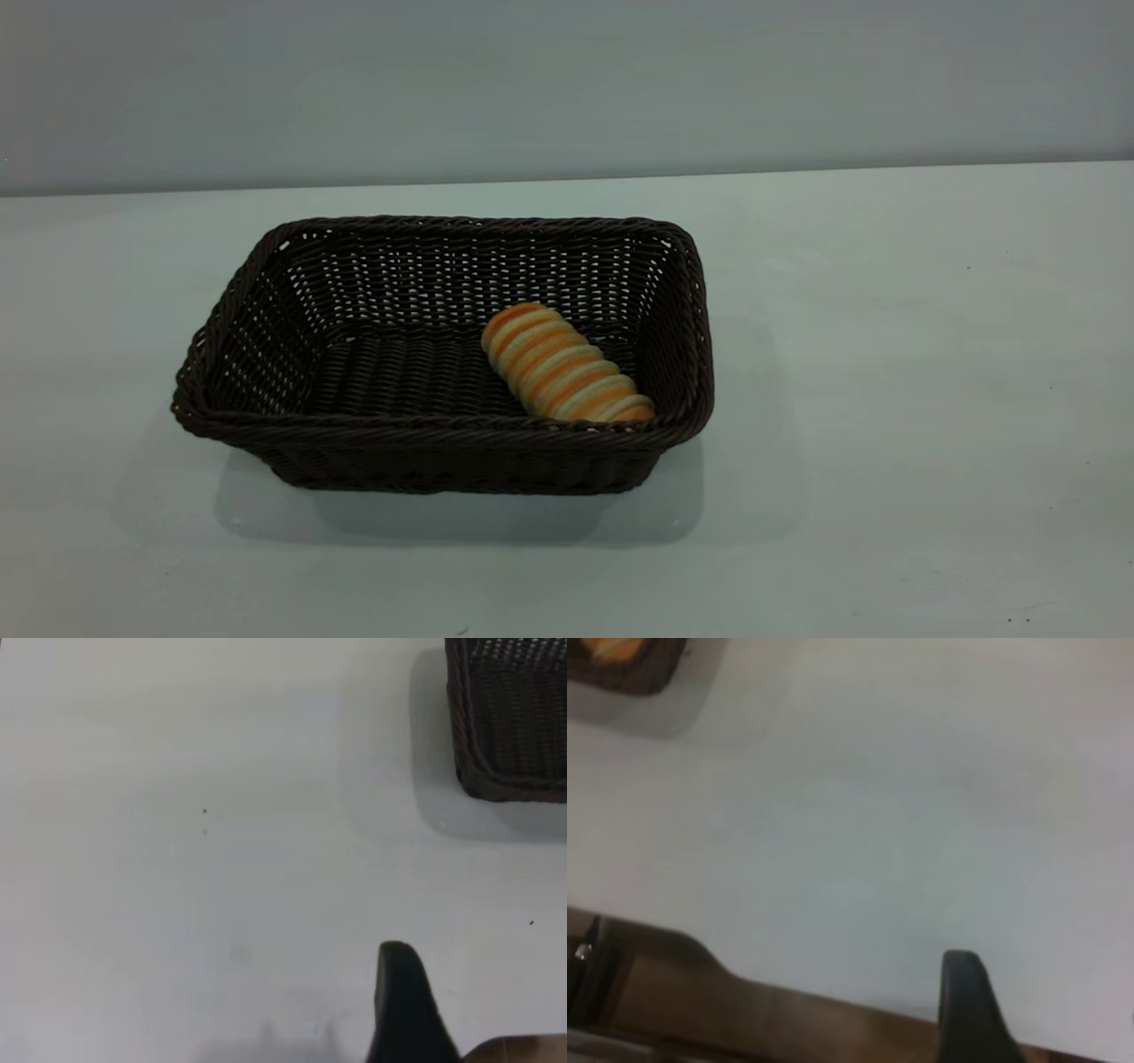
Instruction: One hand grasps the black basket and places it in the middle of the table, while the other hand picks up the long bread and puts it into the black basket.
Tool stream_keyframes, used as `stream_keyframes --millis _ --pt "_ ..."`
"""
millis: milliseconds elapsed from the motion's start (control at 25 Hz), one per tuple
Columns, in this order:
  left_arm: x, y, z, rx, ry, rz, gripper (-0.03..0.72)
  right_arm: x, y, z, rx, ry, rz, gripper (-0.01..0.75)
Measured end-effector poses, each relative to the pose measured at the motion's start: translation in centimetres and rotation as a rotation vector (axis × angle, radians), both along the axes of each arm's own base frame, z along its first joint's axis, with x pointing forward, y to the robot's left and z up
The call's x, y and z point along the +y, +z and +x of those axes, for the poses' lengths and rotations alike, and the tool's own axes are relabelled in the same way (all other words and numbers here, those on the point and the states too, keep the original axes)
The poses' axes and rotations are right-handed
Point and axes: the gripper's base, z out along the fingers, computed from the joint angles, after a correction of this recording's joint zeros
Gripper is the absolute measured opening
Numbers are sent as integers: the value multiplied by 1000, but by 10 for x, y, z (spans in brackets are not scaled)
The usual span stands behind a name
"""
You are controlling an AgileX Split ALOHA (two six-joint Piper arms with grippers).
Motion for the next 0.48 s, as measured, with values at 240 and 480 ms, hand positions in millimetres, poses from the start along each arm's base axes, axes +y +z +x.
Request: stream_keyframes --millis 240,480 --pt "1 -18 -23 -54 -1 -10 505 -2 -14 -16 -48 15 -9 421" --pt "2 -25 -39 -116 -5 -18 505 -3 -21 -25 -92 15 -4 420"
